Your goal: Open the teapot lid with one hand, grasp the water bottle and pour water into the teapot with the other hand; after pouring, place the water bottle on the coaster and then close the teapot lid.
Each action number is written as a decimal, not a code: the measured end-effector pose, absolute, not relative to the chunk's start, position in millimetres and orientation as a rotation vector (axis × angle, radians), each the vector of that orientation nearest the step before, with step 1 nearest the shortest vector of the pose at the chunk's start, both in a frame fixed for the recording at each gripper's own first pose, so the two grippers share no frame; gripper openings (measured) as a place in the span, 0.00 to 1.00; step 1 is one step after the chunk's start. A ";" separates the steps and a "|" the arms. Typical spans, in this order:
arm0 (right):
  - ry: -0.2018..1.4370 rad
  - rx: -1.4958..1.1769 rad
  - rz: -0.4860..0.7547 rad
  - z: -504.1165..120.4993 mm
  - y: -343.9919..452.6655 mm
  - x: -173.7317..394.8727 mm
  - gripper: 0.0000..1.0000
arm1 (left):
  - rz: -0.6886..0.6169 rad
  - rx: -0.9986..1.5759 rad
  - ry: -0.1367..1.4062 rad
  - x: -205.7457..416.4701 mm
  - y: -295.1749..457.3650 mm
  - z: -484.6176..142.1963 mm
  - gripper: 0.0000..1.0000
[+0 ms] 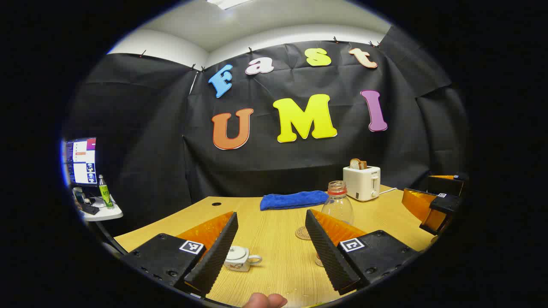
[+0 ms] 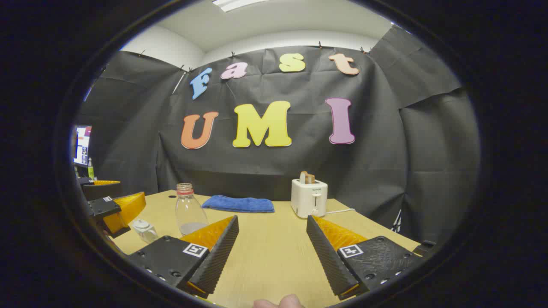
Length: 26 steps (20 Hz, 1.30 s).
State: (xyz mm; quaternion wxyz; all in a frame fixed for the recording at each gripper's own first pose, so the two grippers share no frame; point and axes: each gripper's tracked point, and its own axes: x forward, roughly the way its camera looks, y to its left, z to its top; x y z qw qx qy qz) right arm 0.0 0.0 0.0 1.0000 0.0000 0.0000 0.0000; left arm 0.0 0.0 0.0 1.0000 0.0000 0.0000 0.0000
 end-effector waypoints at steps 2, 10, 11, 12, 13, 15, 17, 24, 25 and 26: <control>0.004 -0.001 -0.005 -1.3 -1.2 0.4 0.95 | 0.002 -0.005 -0.008 -1.0 -0.6 3.3 0.99; 0.002 -0.004 -0.021 -3.5 -5.2 0.2 0.97 | 0.011 -0.004 -0.005 0.4 2.3 0.2 0.99; 0.004 -0.006 -0.023 -4.9 -5.9 1.8 0.97 | 0.012 -0.004 -0.004 0.9 2.9 -0.4 0.99; 0.008 -0.007 -0.023 -6.6 -6.0 2.1 0.97 | 0.012 -0.004 -0.004 1.5 3.5 -1.1 0.99; 0.013 -0.005 -0.021 -8.5 -5.2 1.9 0.97 | 0.013 -0.005 -0.004 1.0 3.7 -1.0 0.99; 0.009 -0.006 -0.027 -6.9 -7.0 1.2 0.97 | 0.012 -0.015 -0.008 1.4 4.6 0.7 0.99; -0.008 -0.017 -0.049 -3.1 -9.5 3.0 0.95 | 0.010 -0.042 -0.009 6.2 6.8 -3.2 0.95; -0.044 -0.022 0.004 -10.0 11.7 22.7 0.95 | 0.006 -0.078 0.038 37.7 27.7 -38.5 0.99; -0.035 -0.021 0.019 -12.0 16.7 26.0 0.95 | 0.015 -0.094 0.056 37.3 31.5 -43.1 0.99; -0.033 -0.015 0.032 -13.6 19.8 26.8 0.95 | 0.028 -0.106 0.064 34.9 35.6 -45.6 1.00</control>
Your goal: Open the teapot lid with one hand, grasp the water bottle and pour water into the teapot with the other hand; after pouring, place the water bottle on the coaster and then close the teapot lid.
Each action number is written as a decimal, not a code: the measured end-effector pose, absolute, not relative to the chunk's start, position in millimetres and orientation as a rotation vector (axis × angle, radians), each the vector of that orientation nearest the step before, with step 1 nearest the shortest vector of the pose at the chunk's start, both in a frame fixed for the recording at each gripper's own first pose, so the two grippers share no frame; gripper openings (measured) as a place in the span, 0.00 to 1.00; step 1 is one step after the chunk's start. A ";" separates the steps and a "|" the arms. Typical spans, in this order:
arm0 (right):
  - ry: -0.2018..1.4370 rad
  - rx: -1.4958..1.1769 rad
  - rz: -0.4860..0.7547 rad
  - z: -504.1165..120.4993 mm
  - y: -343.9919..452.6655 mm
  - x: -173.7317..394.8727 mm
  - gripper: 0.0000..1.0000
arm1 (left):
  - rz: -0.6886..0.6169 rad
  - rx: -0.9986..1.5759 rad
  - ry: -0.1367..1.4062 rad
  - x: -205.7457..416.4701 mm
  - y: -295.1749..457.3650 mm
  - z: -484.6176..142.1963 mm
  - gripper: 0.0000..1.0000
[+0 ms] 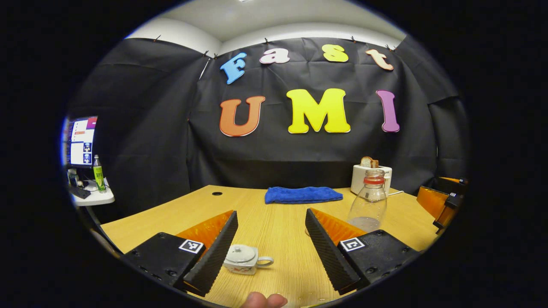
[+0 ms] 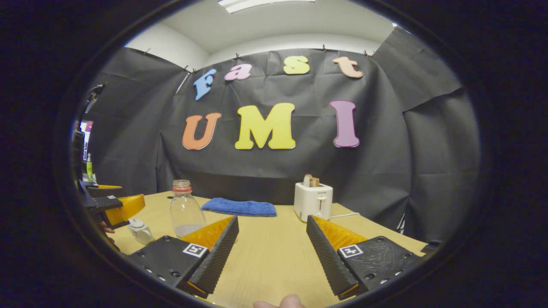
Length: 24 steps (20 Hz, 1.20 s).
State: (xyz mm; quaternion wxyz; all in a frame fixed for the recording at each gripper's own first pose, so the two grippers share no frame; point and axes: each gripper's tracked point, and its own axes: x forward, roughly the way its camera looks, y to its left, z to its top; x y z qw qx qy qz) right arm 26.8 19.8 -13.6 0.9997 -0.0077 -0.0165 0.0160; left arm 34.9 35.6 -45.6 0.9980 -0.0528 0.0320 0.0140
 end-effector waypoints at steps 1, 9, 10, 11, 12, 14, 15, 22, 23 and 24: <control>-0.031 -0.005 0.036 -15.6 19.3 26.0 0.95 | 0.040 -0.108 0.065 30.9 39.4 -46.9 1.00; 0.025 0.014 0.070 -33.5 22.1 14.2 0.97 | 0.060 -0.070 0.100 13.9 51.0 -61.5 0.99; 0.023 0.010 0.069 -32.2 20.4 13.9 0.97 | 0.060 -0.066 0.114 18.1 54.3 -66.2 0.99; 0.018 0.010 0.063 -30.5 17.7 13.2 0.96 | 0.058 -0.070 0.134 23.1 56.6 -71.4 0.99; 0.015 0.009 0.064 -29.4 16.8 13.2 0.96 | 0.049 -0.080 0.160 30.8 58.7 -79.2 0.99; 0.013 0.002 0.058 -27.8 14.1 12.8 0.95 | 0.047 -0.093 0.211 40.7 66.0 -93.7 0.99; 0.014 0.000 0.054 -28.3 11.6 14.1 0.95 | 0.049 -0.091 0.227 43.6 69.3 -99.1 0.96; 0.020 0.003 0.041 -26.7 7.0 20.0 0.97 | 0.037 -0.024 0.294 57.5 75.2 -115.5 0.65; 0.019 -0.002 0.044 -27.1 8.4 20.9 0.97 | 0.035 -0.020 0.305 58.2 74.3 -117.5 0.63; 0.020 -0.006 0.049 -26.5 9.5 21.3 0.97 | 0.029 -0.021 0.314 57.4 73.5 -120.2 0.59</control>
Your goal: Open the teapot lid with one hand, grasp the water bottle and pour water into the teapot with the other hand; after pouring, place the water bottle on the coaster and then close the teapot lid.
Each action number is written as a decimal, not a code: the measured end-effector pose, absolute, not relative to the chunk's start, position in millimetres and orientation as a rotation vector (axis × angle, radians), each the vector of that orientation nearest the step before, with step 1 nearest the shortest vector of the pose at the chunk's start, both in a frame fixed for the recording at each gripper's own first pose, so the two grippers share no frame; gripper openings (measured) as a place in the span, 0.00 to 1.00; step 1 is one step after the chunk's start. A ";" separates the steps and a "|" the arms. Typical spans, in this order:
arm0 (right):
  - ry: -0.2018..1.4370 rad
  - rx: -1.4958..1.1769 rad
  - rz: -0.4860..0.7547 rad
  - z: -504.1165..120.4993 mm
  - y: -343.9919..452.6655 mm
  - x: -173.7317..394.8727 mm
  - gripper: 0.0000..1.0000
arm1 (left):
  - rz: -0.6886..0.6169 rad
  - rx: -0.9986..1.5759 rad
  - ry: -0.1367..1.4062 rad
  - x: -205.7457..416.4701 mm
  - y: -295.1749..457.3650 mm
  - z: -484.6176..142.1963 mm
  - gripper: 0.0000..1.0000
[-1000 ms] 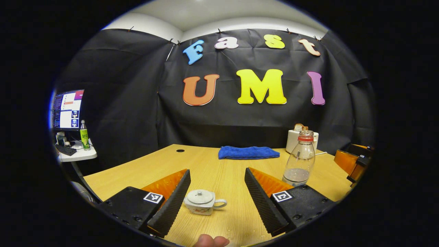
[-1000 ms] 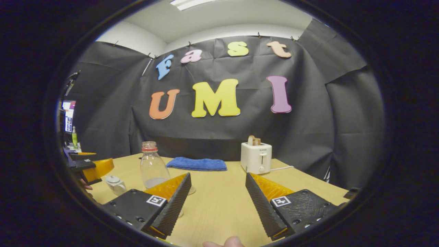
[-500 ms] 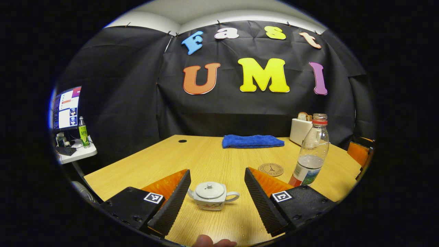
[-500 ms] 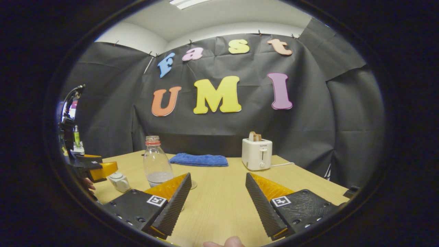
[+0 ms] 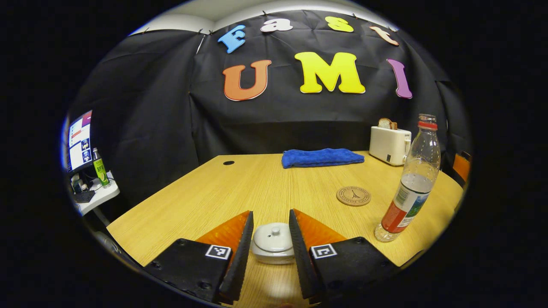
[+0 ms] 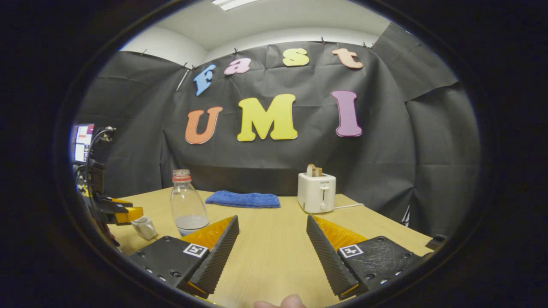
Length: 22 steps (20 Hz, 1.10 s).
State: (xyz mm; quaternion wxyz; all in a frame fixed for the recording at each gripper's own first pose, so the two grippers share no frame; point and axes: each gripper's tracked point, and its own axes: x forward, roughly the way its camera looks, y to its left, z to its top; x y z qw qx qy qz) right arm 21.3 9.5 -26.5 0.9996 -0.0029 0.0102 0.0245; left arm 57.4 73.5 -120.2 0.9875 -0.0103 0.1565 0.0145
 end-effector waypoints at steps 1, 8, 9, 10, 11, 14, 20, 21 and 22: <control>0.020 -0.009 0.054 -27.3 11.0 20.8 0.97 | 0.028 -0.022 0.320 57.7 73.7 -122.1 0.45; 0.028 -0.021 0.077 -30.6 12.8 19.2 0.95 | 0.001 -0.016 0.346 55.9 69.7 -122.2 0.19; 0.030 -0.017 0.081 -30.0 11.6 19.0 0.95 | 0.001 -0.001 0.344 57.0 69.0 -122.0 0.13; 0.027 -0.016 0.081 -28.9 10.6 18.2 0.97 | 0.004 0.020 0.341 57.6 69.6 -122.8 0.11; 0.023 -0.017 0.081 -28.7 9.9 16.0 0.97 | 0.005 0.038 0.338 57.5 69.8 -121.7 0.06; 0.019 -0.036 0.119 -28.1 20.7 11.3 0.97 | 0.012 0.034 0.334 56.6 73.0 -120.9 0.03; 0.033 -0.064 0.270 -36.7 69.1 2.5 0.97 | -0.014 -0.018 0.265 49.1 71.7 -86.5 0.03; 0.040 -0.061 0.286 -39.5 77.1 3.1 0.95 | -0.018 -0.034 0.252 46.3 72.2 -79.2 0.03; 0.053 -0.056 0.303 -43.2 85.6 5.8 0.95 | -0.024 -0.051 0.238 41.0 73.0 -72.2 0.03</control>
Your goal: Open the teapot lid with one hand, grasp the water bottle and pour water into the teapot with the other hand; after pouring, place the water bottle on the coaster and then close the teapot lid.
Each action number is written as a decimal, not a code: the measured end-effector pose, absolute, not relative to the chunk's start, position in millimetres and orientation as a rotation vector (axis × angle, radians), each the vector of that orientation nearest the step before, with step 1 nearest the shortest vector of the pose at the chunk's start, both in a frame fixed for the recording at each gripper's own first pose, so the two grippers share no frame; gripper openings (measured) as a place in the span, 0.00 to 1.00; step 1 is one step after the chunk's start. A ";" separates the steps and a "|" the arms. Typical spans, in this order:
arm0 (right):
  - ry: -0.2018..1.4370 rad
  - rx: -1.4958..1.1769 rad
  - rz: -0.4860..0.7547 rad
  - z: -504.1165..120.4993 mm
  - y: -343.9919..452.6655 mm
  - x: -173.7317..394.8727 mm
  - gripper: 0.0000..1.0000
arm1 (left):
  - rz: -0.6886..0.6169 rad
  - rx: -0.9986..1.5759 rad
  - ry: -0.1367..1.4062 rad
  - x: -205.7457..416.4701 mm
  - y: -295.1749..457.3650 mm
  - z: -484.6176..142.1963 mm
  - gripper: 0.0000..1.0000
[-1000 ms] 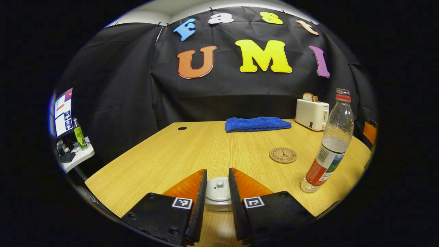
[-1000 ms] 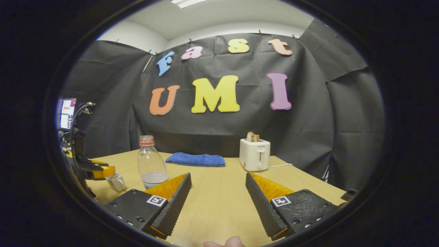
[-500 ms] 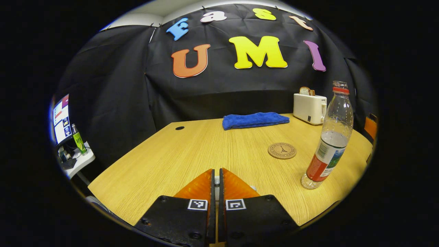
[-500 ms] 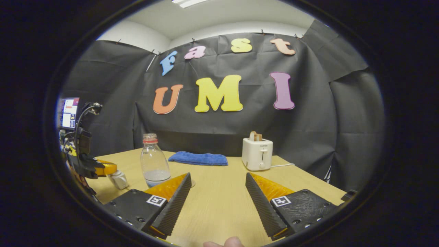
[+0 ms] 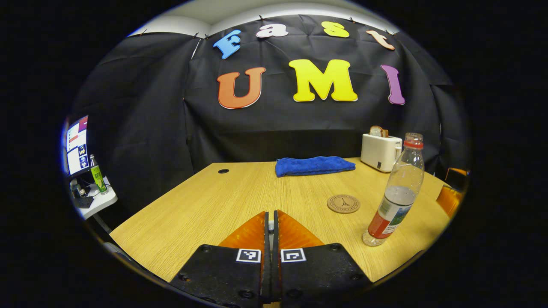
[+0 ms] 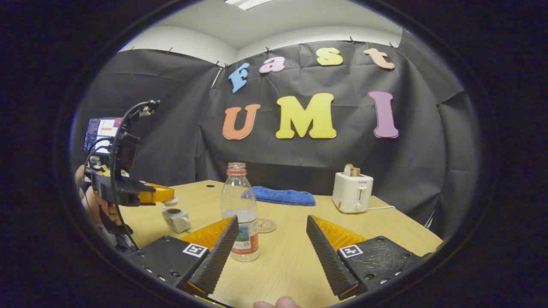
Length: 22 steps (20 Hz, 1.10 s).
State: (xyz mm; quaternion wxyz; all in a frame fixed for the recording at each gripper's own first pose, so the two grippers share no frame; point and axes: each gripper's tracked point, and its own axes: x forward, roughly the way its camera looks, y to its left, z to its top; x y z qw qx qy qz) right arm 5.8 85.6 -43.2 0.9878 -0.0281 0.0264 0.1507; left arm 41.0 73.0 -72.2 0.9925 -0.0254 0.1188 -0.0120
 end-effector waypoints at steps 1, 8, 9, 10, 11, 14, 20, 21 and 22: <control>0.070 -0.050 0.321 -49.4 94.0 7.3 0.95 | -0.027 -0.060 0.227 35.8 73.9 -66.5 0.03; 0.175 -0.013 0.374 -79.3 131.3 30.7 0.95 | -0.008 -0.059 0.180 13.5 84.1 -54.6 0.03; 0.180 -0.017 0.373 -81.2 134.1 34.2 0.95 | -0.009 -0.062 0.178 11.5 84.0 -55.2 0.03; 0.182 -0.023 0.372 -81.1 137.0 38.6 0.95 | -0.008 -0.061 0.174 10.8 85.5 -54.3 0.03; 0.180 -0.028 0.368 -79.5 139.6 42.8 0.95 | -0.004 -0.057 0.169 9.8 88.3 -52.8 0.03; 0.178 -0.046 0.352 -81.5 139.9 43.1 0.95 | 0.012 -0.046 0.170 10.6 94.3 -52.5 0.03; 0.190 -0.080 0.310 -79.0 141.0 52.8 0.94 | 0.012 -0.050 0.159 13.5 98.1 -49.6 0.03; 0.192 -0.086 0.306 -77.5 142.8 57.8 0.84 | 0.012 -0.051 0.155 14.5 99.9 -49.4 0.03; 0.197 -0.094 0.300 -75.1 143.2 61.1 0.80 | 0.012 -0.053 0.152 14.7 102.2 -49.0 0.03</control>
